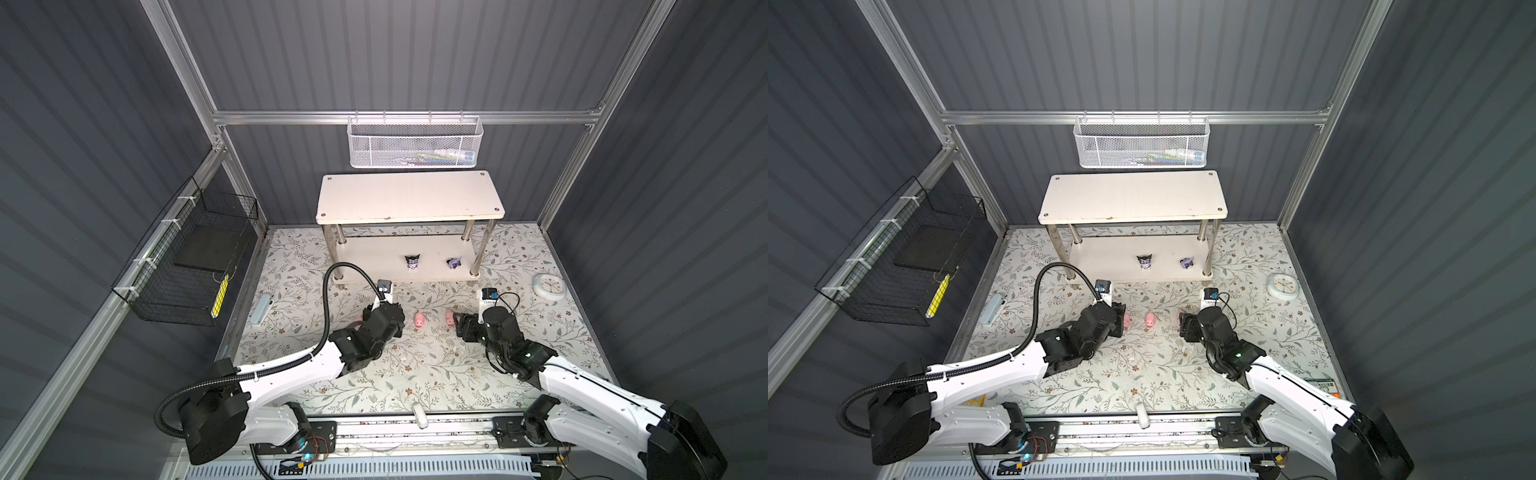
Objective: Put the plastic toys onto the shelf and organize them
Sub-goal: 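Lift the black bow-tie toy with the left gripper toward the shelf top, then lower the black bow-tie toy onto the shelf top beside the other figurines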
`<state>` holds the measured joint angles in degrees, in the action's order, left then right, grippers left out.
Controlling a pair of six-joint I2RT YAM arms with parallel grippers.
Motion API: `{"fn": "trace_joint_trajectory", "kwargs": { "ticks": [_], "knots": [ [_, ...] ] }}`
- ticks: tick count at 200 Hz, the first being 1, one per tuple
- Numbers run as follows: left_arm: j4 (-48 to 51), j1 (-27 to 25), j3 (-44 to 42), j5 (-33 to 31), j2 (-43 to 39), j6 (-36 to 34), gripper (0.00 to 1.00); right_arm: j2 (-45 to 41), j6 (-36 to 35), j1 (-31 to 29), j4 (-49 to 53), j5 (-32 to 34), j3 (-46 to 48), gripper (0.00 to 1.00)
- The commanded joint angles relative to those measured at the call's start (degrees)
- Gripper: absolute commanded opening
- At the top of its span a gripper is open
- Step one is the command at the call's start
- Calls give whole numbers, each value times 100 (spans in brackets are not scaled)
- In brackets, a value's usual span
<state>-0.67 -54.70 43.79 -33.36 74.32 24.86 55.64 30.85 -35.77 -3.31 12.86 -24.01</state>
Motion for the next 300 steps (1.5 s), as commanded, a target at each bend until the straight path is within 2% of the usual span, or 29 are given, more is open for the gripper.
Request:
{"fn": "trace_joint_trajectory", "kwargs": {
  "ticks": [1, 42, 89, 194, 300],
  "knots": [
    [-363, 364, 221, 440, 167, -513, 43, -84, -39, 26, 57, 44, 50, 70],
    [-917, 1059, 416, 1130, 665, -720, 43, -158, -70, 26, 103, 61, 82, 70],
    [-1410, 1540, 850, 1578, 1385, -913, 43, -158, -97, 30, 107, 97, 136, 70],
    [-1771, 1974, 1948, 1580, 2881, -1125, 42, -173, -136, 57, 164, 7, 107, 70],
    [-1716, 2385, 2301, 1752, 3330, -1125, 42, -386, -148, 61, 373, -32, -60, 70]
  ]
}}
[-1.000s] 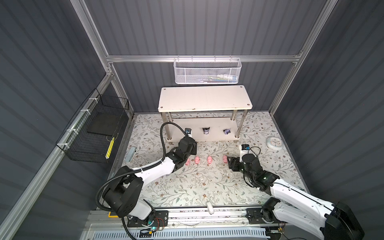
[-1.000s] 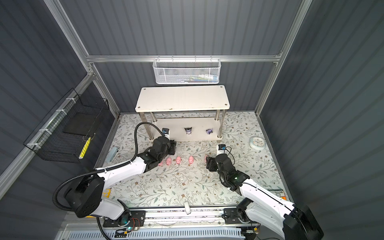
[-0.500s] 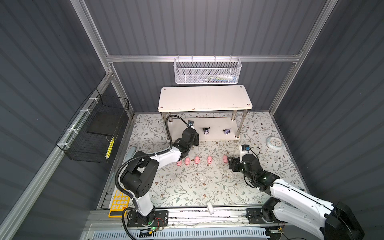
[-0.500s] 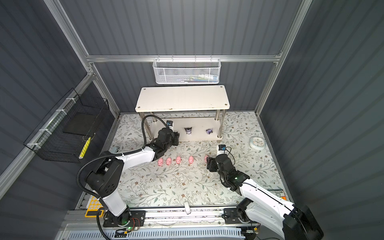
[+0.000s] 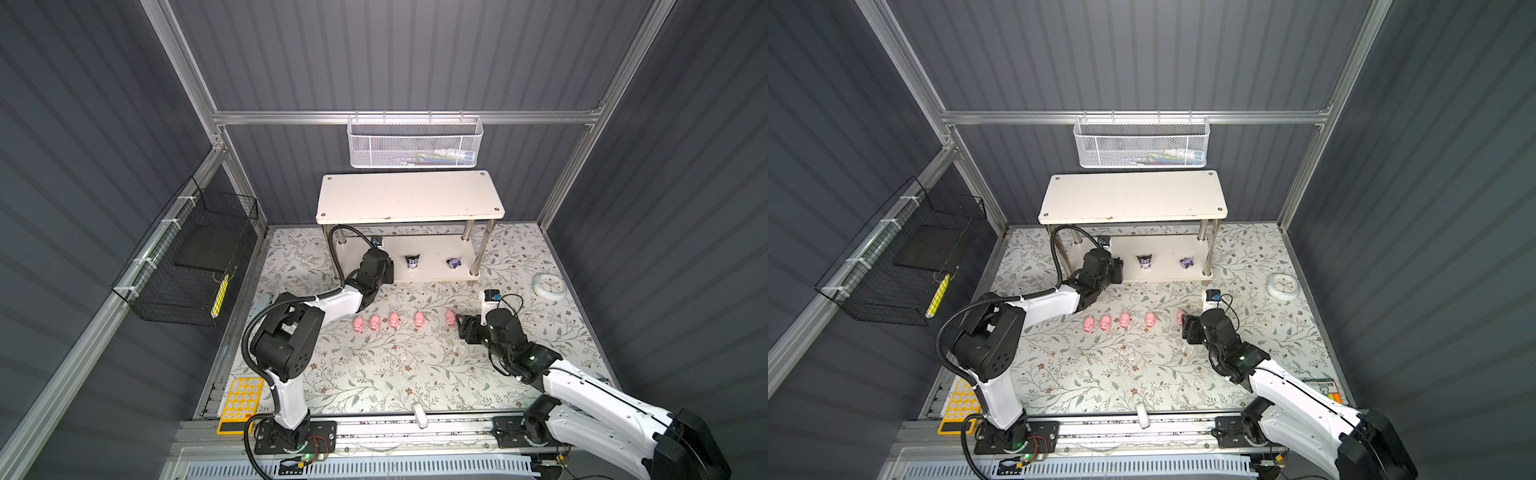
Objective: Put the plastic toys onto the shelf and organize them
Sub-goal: 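Lower the black bow-tie toy onto the shelf top beside the other figurines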
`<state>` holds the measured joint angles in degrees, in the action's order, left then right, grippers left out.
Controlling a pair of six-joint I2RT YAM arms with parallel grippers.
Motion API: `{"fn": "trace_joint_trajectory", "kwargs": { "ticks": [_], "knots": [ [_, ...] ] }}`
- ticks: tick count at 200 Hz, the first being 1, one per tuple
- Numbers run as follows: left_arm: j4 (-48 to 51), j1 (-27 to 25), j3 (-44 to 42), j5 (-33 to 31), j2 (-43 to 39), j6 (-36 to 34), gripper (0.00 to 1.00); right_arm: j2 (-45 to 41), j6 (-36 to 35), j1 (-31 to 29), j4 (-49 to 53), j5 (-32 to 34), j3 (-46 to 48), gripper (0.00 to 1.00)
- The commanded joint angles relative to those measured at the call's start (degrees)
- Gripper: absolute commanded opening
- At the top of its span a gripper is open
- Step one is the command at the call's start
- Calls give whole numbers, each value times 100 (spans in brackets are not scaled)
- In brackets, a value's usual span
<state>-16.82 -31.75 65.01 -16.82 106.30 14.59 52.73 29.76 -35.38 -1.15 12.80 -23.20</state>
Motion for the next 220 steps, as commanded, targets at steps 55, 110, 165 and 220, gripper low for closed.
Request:
{"fn": "trace_joint_trajectory", "kwargs": {
  "ticks": [55, 110, 165, 220],
  "knots": [
    [-133, 253, 120, 181, 188, -27, 43, -149, -49, 20, 246, -14, -215, 70],
    [-120, 309, 212, 250, 315, -43, 43, -131, -69, 15, 272, 11, -271, 70],
    [-102, 318, 253, 200, 408, -35, 44, -62, -88, 26, 239, 19, -290, 70],
    [-64, 327, 354, 182, 481, -97, 45, -8, -104, 31, 220, 28, -290, 70]
  ]
}}
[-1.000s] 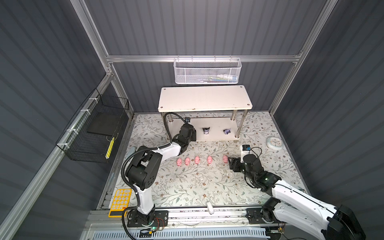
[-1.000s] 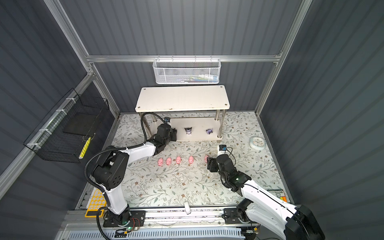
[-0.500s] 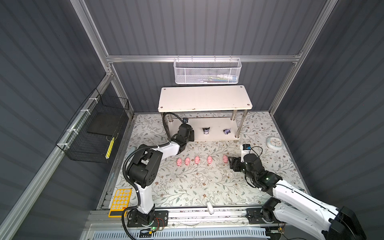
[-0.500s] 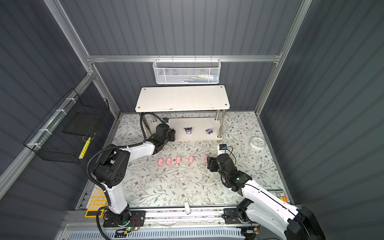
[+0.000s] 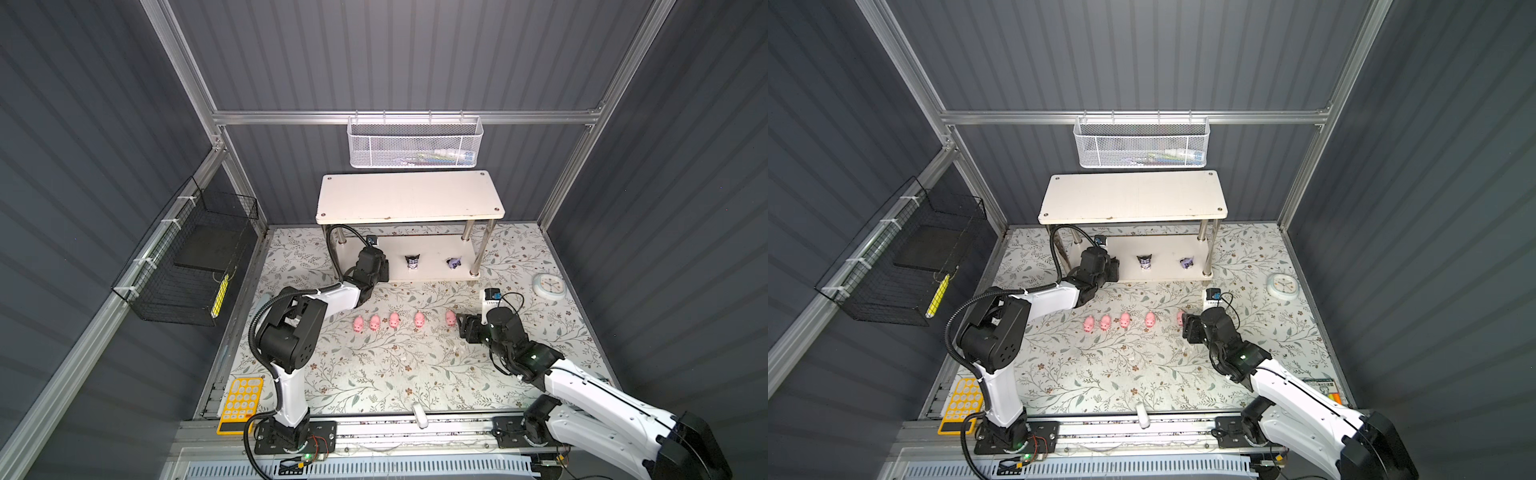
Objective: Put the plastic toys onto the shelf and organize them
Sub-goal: 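Lower the black bow-tie toy onto the shelf top beside the other figurines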
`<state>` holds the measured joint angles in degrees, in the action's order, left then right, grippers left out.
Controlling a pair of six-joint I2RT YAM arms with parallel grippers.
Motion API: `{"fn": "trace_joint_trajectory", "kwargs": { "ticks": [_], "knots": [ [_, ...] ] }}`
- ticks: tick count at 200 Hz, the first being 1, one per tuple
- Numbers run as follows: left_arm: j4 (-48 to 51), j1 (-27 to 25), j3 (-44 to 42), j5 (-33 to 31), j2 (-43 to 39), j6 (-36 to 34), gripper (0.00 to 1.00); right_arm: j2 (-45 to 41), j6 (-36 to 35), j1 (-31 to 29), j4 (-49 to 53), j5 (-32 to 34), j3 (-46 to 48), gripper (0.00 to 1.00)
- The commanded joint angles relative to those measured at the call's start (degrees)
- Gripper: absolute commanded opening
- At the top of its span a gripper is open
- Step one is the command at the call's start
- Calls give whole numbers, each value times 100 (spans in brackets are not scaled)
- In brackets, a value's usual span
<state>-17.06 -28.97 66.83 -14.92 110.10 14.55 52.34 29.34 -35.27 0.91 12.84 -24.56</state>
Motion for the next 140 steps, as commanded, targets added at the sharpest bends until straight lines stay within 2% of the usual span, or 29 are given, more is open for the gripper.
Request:
{"fn": "trace_joint_trajectory", "kwargs": {
  "ticks": [1, 140],
  "knots": [
    [-41, 49, 173, -5, 104, -92, 45, 31, -66, 20, 14, 20, -154, 70],
    [-96, 49, 67, -83, 46, -101, 53, 189, -14, 24, -135, -23, -89, 70]
  ]
}}
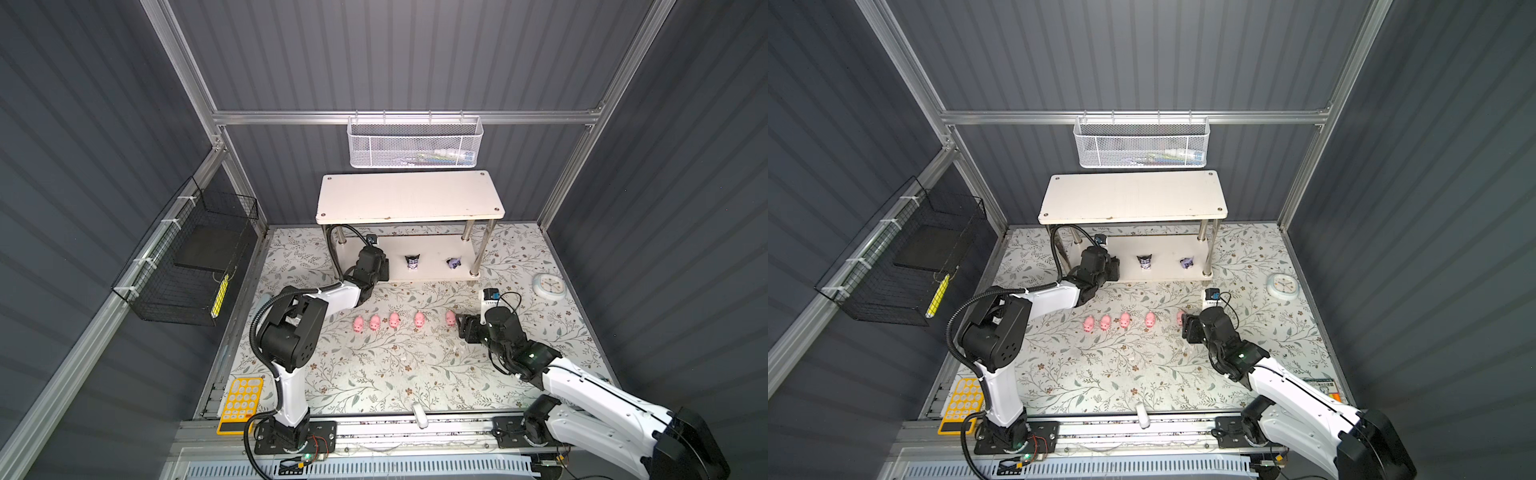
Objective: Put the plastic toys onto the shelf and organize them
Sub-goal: 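Lower the black bow-tie toy onto the shelf top beside the other figurines, then open the left gripper and draw it back from the shelf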
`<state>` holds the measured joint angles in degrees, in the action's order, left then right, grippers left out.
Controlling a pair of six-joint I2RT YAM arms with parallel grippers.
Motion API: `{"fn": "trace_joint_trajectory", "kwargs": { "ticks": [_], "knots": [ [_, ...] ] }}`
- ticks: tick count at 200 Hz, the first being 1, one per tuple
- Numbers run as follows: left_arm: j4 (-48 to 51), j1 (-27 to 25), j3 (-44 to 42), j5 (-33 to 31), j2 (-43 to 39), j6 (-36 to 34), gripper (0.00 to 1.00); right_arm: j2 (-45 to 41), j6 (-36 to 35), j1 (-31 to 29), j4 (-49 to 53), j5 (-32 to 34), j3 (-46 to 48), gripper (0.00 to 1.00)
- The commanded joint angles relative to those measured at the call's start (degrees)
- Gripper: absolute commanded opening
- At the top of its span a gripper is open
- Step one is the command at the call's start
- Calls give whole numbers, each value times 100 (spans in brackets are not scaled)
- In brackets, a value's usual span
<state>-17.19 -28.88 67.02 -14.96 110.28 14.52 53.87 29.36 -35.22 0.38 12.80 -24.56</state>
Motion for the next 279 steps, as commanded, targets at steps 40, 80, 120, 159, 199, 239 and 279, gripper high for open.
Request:
{"fn": "trace_joint_trajectory", "kwargs": {
  "ticks": [40, 80, 120, 159, 199, 239, 279],
  "knots": [
    [-104, 41, 12, -89, 2, -109, 57, 49, -18, 22, -106, -23, -76, 70],
    [-104, 41, 4, -88, 0, -99, 61, 89, 6, 23, -144, -42, -58, 70],
    [-118, 41, -21, -115, -6, -90, 65, 107, 0, 24, -170, -57, -54, 70],
    [-127, 41, -23, -123, 0, -99, 71, 142, 2, 23, -197, -59, -44, 70],
    [-127, 41, -58, -157, -54, -99, 78, 186, 8, 24, -248, -84, -33, 70],
    [-130, 41, -139, -147, -151, -99, 84, 182, 5, 25, -258, -86, -38, 70],
    [-196, 41, -333, -122, -357, 13, 89, 185, 13, 33, -258, -105, -40, 70]
  ]
}}
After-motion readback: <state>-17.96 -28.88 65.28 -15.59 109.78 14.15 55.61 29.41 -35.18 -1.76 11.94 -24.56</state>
